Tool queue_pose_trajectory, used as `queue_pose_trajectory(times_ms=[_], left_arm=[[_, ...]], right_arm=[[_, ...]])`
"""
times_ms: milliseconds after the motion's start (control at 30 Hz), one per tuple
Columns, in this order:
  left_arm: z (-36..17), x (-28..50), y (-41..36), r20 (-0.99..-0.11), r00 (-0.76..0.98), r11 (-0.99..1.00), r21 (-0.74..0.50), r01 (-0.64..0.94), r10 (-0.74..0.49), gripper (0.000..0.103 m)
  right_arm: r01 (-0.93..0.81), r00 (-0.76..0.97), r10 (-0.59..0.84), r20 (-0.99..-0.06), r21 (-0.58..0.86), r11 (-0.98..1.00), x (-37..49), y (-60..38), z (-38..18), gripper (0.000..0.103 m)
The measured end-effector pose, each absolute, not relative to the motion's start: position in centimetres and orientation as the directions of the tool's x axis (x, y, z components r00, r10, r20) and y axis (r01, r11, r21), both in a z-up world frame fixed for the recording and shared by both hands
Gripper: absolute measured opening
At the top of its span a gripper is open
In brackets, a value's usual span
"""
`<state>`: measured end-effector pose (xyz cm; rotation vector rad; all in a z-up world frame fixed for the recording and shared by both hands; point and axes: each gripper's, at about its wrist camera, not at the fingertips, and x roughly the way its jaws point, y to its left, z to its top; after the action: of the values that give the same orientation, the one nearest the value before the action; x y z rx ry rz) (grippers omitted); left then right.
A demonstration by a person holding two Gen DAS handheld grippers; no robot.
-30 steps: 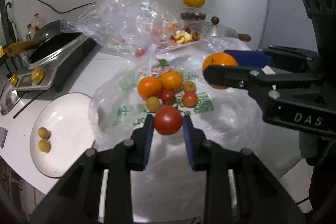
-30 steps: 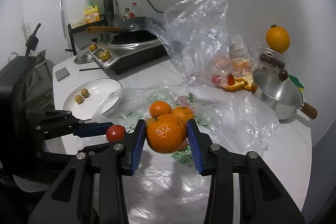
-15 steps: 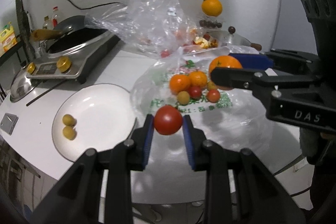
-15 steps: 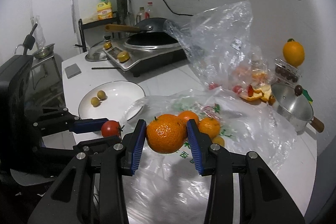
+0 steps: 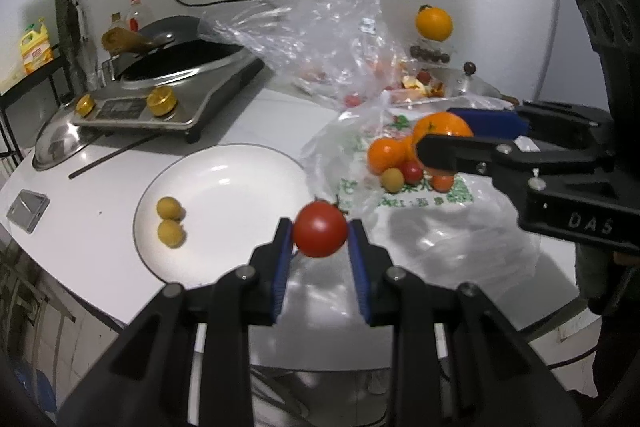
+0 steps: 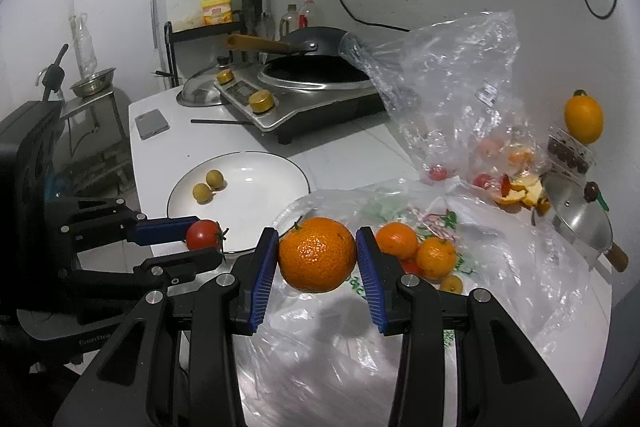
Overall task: Organize fruits
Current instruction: 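Carry the mandarin and the red tomato over the white plate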
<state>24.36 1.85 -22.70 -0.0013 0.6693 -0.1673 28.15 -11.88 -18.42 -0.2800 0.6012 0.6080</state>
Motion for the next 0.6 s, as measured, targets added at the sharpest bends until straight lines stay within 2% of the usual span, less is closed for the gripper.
queue_pose_trajectory(times_ms=[600], left_arm=[[-23.9,26.1,6.6,-0.618,0.777,0.993,-0.075,0.093,-0.12,0.029]], right_arm=[[-0.651,0.62,0.463,-0.633,-0.086,0.754,30.1,-6.7,-19.4,0.042]])
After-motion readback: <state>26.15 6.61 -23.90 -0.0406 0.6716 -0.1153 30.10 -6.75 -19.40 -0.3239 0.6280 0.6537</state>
